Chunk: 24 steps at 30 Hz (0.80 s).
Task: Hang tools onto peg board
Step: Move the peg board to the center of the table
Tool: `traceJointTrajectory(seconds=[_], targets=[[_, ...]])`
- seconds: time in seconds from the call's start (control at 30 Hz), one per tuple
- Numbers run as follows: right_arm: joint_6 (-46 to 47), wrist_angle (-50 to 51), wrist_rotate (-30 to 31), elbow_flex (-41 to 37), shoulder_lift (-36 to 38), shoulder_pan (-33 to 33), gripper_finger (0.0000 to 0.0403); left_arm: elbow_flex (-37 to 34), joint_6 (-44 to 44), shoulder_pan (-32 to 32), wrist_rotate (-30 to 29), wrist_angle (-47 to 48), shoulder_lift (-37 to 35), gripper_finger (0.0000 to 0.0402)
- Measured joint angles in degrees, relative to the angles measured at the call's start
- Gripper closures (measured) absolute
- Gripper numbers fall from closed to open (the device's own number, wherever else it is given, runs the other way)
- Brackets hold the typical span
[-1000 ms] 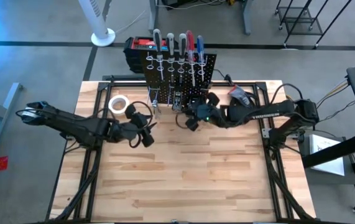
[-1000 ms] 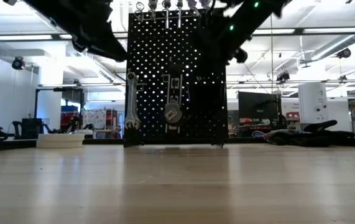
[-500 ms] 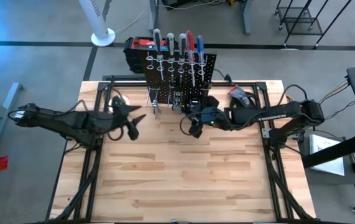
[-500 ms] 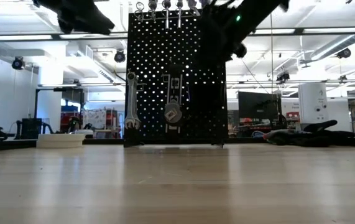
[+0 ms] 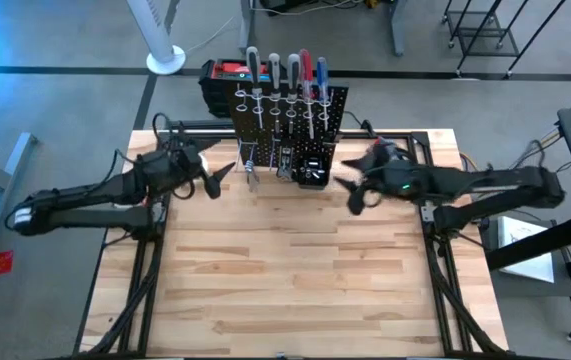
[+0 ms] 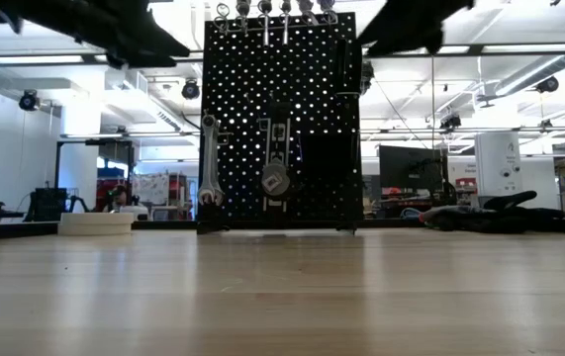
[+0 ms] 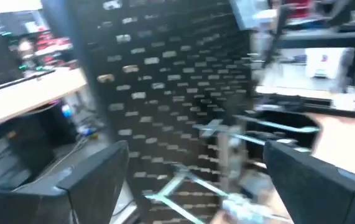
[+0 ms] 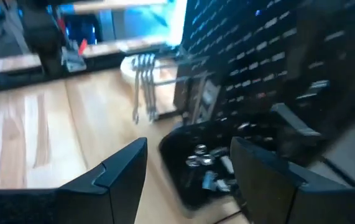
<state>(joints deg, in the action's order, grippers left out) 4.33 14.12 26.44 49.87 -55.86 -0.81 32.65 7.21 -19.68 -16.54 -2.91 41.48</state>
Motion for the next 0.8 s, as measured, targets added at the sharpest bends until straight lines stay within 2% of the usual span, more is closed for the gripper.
traceJointTrajectory(seconds=[0.17, 0.3, 0.43, 0.57, 0.67, 0.8], targets=[[-6.79, -1.18, -3.84, -0.82, 7.64, -5.26, 0.0181, -0.12, -0.11, -10.4, 6.52, -1.46, 1.63, 0.0043], [-11.86, -7.67, -9.56, -0.83, 10.07, -11.79, 0.0181, -0.21, 1.26, -16.78, 14.9, -2.52, 3.51, 0.0045], [-10.61, -15.47, -24.03, -0.83, 8.73, -21.99, 0.0184, -0.36, 4.2, -21.3, 23.98, -7.01, 7.09, 0.0045], [-5.24, -18.38, -38.19, -0.83, 5.33, -32.07, 0.0187, 0.12, 3.12, -24.8, 26.15, -10.55, 11.39, 0.0045], [-3.68, -19.12, -45.35, -0.83, 2.27, -37.05, 0.0187, 1.35, 3.17, -26.49, 27.62, -10.64, 14.5, 0.0045], [-3.72, -19.19, -52.01, -0.73, -2.5, -40.9, 0.0188, 3.12, 4.31, -27.81, 33.0, -11.15, 19.1, 0.0045]])
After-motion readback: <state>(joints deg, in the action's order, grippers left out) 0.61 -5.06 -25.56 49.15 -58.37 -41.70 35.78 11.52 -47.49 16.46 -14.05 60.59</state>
